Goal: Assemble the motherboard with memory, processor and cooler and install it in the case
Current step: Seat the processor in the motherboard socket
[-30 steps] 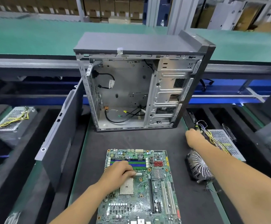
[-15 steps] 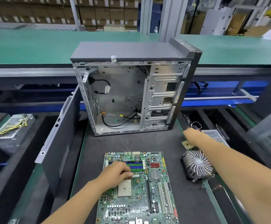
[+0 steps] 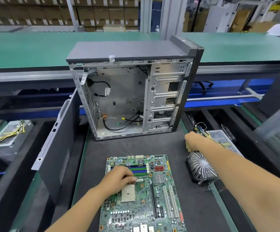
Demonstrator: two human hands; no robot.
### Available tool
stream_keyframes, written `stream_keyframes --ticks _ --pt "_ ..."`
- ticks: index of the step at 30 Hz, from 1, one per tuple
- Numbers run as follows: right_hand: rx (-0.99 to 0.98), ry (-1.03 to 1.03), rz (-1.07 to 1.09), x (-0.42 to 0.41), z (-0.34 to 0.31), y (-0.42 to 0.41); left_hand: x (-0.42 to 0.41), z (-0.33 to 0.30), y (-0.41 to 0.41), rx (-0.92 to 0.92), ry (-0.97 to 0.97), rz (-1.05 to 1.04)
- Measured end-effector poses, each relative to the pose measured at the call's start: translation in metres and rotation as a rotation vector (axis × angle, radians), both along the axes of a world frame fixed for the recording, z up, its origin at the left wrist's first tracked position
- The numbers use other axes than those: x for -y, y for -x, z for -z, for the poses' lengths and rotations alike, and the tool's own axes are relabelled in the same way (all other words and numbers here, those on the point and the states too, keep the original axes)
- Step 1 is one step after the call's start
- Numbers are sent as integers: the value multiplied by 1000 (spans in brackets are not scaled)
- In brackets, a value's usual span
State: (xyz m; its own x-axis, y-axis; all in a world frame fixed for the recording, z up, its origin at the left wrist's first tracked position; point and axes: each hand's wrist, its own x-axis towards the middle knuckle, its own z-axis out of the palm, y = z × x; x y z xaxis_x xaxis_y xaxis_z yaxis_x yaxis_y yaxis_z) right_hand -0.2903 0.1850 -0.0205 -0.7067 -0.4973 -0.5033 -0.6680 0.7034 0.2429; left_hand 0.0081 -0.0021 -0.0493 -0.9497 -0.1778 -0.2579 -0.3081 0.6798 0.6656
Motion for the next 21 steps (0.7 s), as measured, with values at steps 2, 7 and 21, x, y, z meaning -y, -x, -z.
stream_keyframes --ticks 2,7,21 --pt "-15 41 8 6 -8 -9 0 0 0 -1 7 -8" --pt "28 472 -22 20 -52 -51 0 -1 -4 0 -7 -17" --pt "1234 1444 235 21 -14 -213 -11 -29 -31 -202 -735 -360"
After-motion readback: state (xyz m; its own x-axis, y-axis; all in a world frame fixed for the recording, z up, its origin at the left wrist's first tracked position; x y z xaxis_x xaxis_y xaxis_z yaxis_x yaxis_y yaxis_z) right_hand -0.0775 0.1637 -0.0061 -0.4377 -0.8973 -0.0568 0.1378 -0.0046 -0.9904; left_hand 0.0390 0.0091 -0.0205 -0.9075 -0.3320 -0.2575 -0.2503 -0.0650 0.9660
